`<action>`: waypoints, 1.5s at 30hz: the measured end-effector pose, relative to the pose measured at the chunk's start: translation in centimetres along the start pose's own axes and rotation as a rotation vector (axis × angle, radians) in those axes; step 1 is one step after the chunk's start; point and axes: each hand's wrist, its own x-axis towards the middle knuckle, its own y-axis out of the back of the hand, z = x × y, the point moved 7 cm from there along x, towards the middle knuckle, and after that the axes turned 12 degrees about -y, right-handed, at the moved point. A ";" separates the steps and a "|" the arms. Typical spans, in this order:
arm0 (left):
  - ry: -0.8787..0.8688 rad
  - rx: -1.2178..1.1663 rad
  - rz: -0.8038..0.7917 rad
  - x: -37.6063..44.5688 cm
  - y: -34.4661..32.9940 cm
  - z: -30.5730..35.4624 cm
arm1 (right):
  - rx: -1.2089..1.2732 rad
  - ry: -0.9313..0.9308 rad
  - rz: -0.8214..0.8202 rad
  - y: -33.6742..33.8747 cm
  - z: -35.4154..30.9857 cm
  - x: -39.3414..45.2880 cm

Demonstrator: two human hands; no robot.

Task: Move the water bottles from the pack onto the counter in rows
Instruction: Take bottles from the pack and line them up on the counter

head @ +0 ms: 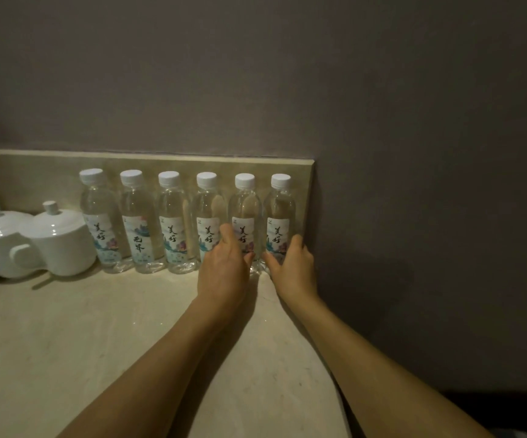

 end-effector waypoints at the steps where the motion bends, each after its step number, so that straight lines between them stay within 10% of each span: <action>1: -0.004 -0.002 -0.001 0.0 0.0 0.0 | -0.007 0.000 0.003 0.0 0.0 0.0; 28: -0.082 -0.105 -0.054 -2.7 1.3 2.7 | -0.059 -0.058 -0.013 2.5 0.3 -2.1; 45: -0.185 -0.236 -0.109 -7.7 -6.1 26.5 | 0.136 0.101 0.266 26.6 13.1 -4.9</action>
